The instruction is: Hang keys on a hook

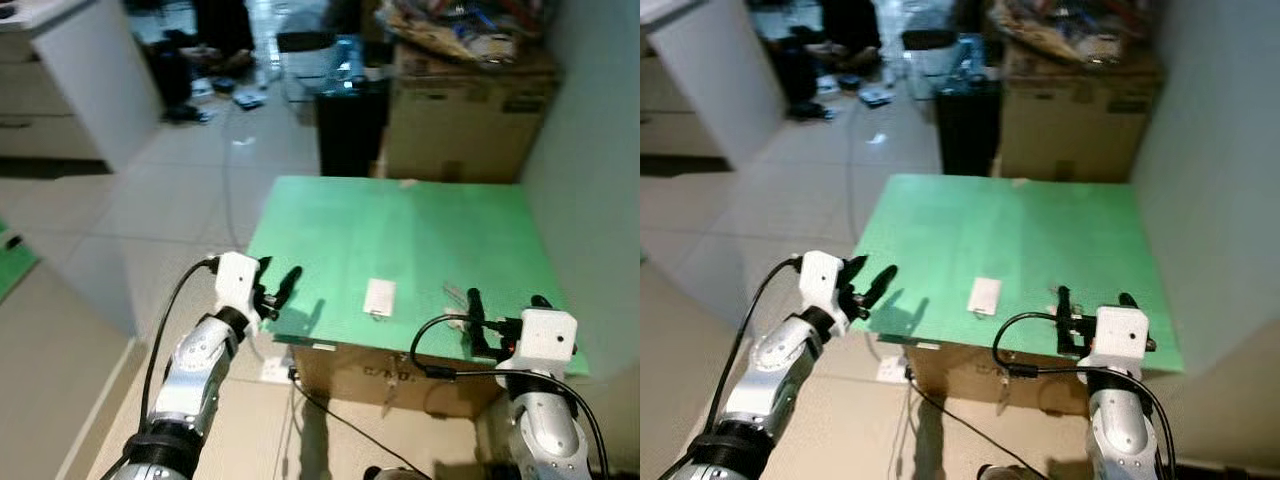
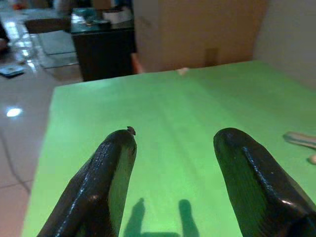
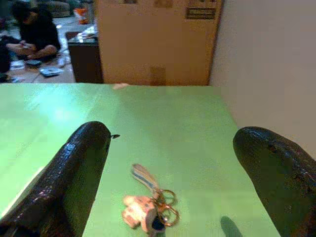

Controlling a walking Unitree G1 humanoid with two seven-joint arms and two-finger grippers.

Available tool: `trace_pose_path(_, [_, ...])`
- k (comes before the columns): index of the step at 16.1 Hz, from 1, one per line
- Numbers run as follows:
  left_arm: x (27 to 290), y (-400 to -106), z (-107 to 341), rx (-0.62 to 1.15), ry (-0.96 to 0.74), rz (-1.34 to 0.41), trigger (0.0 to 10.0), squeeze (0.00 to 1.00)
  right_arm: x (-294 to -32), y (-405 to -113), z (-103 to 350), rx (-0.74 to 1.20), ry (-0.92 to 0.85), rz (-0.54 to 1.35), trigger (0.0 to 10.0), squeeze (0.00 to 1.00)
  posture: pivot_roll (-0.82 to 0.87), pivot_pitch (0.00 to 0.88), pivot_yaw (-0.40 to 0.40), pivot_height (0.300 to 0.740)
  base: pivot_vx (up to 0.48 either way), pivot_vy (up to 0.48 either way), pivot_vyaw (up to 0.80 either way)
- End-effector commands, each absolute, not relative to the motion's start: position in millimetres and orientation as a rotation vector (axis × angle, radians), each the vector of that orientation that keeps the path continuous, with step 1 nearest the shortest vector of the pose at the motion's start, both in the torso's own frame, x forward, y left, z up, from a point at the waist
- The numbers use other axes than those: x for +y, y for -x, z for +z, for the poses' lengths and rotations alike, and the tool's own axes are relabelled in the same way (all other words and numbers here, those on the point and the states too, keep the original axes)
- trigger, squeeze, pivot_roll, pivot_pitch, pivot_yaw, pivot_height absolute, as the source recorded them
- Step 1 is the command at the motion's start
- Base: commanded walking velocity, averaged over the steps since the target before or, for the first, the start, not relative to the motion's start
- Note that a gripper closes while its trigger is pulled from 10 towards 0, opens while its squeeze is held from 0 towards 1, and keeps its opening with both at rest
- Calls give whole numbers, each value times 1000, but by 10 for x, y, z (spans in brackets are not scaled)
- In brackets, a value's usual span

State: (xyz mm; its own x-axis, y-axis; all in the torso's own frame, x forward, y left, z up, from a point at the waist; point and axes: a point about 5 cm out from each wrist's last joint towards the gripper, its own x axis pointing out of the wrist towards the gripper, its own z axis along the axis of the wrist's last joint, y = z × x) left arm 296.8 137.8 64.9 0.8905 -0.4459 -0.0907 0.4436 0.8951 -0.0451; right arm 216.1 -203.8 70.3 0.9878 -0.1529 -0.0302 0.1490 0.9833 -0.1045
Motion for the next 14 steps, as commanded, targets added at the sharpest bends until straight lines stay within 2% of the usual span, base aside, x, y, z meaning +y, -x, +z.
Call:
trace_pose_path(1, [1426,-2972,626,117,10,-455,10000,0,-2014,-2153,671,56,94,-140,10000,1000,-156,0,103,736,0,0,-694])
trace_pose_path(3, [1470,-3033,637,103,-7,-393,10000,0,-2029,-2157,675,47,69,-153,10000,1000,-160,0,104,736,0,0,-694])
trace_pose_path(5, [1616,-2996,632,28,97,-180,10000,0,-2068,-2116,710,14,32,-195,10000,1000,-173,0,101,736,0,0,-697])
trace_pose_path(9, [1671,-2795,733,-65,-1,-220,10000,0,-2150,-1943,790,-40,82,-249,10000,1000,-176,0,84,736,0,0,-697])
trace_pose_path(11, [1456,-2851,821,-65,-91,-265,10000,0,-2129,-1957,760,-24,92,-239,10000,1000,-172,0,84,736,0,0,-703])
trace_pose_path(12, [1391,-2867,814,-44,-71,-287,10000,980,-2115,-1982,744,-13,92,-225,10000,1000,-168,0,86,736,0,0,-694])
trace_pose_path(14, [1292,-2881,822,-31,-33,-331,10000,1000,-2109,-2033,729,2,119,-224,10000,1000,-171,0,91,726,0,0,-203])
